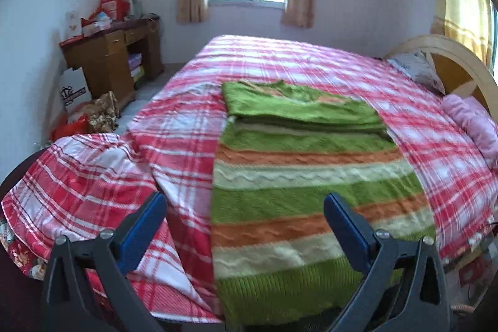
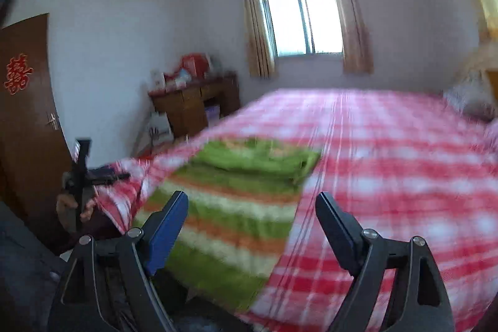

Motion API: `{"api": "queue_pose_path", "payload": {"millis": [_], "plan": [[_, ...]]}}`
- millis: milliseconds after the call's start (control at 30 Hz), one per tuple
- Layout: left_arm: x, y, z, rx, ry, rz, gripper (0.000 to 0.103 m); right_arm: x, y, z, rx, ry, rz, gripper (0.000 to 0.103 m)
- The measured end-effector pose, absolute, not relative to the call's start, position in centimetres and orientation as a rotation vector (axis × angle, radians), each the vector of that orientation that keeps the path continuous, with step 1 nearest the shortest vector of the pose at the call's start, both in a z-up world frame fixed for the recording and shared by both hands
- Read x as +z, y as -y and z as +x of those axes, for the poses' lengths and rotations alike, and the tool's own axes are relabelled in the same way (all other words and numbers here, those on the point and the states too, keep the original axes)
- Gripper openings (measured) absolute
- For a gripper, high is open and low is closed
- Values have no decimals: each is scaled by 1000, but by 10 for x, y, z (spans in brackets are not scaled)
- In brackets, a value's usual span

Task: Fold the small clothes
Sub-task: 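Grasp the ribbed hem with the right tool and lift it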

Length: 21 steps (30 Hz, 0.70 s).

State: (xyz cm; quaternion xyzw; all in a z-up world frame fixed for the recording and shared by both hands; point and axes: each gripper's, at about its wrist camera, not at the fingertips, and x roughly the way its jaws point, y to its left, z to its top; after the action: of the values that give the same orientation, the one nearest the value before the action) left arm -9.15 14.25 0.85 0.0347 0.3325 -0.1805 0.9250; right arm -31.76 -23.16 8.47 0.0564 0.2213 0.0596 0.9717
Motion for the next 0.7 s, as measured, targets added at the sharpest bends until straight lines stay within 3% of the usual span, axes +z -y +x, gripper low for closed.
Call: {"api": "queue_pose_path", "payload": {"millis": [33, 67, 100, 333, 700], "plan": [[4, -141, -95, -370, -685, 82, 103, 64, 230, -306, 119, -501, 140, 66], [0, -141, -99, -366, -683, 93, 103, 45, 229, -293, 120, -560, 173, 49], [-3, -142, -103, -358, -675, 101, 103, 19, 230, -278, 120, -640, 227, 46], [0, -135, -109, -350, -615, 159, 103, -84, 216, -241, 101, -932, 272, 46], [-1, -164, -95, -314, -641, 33, 103, -112, 201, -235, 122, -1028, 294, 46]]}}
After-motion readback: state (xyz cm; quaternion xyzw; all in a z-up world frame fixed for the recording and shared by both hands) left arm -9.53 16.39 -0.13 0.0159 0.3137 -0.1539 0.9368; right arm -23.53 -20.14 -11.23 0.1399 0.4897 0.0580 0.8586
